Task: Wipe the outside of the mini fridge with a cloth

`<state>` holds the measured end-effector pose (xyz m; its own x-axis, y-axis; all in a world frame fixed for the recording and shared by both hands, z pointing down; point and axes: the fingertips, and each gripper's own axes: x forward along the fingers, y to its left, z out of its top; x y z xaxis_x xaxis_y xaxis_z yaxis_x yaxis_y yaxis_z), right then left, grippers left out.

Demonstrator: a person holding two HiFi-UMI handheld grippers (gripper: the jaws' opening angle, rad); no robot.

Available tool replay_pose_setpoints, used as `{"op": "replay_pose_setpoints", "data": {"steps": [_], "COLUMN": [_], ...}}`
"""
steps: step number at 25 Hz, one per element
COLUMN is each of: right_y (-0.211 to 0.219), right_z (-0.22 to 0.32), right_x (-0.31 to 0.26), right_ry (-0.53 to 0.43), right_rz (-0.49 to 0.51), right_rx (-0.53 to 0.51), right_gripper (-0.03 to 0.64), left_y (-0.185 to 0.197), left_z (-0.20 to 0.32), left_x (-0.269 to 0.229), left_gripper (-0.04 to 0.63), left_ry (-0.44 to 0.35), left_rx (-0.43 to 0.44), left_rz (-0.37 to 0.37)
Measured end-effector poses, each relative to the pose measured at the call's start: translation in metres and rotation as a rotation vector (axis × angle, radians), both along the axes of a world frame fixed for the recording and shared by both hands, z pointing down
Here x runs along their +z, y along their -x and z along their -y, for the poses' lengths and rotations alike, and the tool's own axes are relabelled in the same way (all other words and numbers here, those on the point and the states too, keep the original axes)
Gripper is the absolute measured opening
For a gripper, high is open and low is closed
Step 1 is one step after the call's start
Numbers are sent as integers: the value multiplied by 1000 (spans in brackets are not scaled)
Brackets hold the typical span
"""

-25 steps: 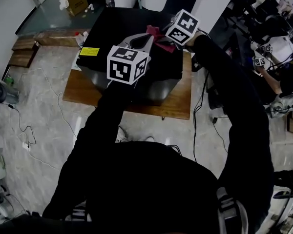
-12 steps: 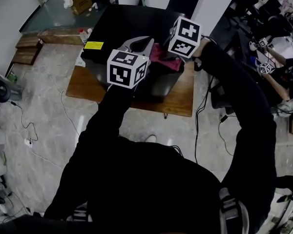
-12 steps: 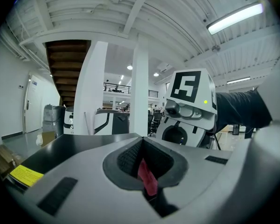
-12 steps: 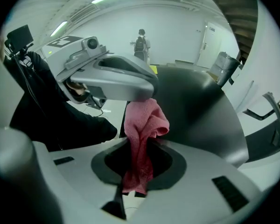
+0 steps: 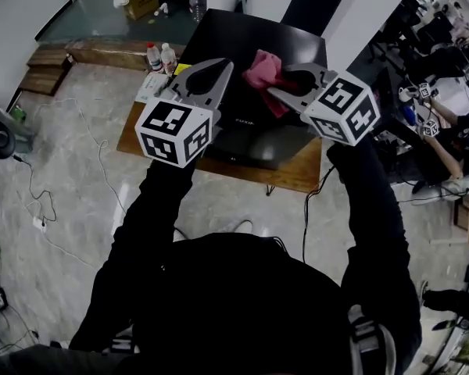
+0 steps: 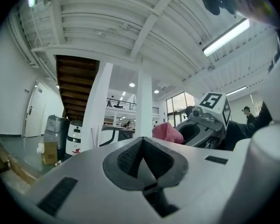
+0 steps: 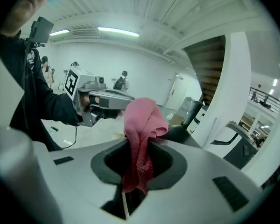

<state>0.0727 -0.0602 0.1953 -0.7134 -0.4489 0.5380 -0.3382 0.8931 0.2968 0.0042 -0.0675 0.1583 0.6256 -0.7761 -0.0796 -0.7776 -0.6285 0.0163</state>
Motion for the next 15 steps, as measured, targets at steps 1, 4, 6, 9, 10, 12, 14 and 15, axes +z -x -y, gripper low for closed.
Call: {"op": "replay_pose_setpoints", "data": {"steps": [1,4,6,9,10,12,14,15], "right_y": [18,73,108,148,159,180,199,207], "right_z": [1,-2,-6,-10,-12,-15,-20,-23], "right_x": [-4,-10,-10,-7,-6,-4,-3,-2], "right_ry": [-30,-81,-101,-118,-126,-140,-153,-158], "right_rz": [33,115,173,268,301,376,460,499], "right_rx": [19,51,73,140,168,218,256,272], "right_gripper": [86,86,86,86,84,86,86,86], "left_y": [19,74,108,153,166,190,212,220], "left_z": [-3,-15,-22,-30,-32,-35,-37,-38], "left_x": [-2,-2,-1,3,4,7,11,15], "left_gripper": [6,6,6,6,6,6,6,6], "left_ry": [-4,-9,-19,-41,-46,-45,-42,-40], "left_rx": [5,5,11,30,42,69,96,109], "left_rz": [-16,-28,-22,-15,-19,-27,-30,-31]}}
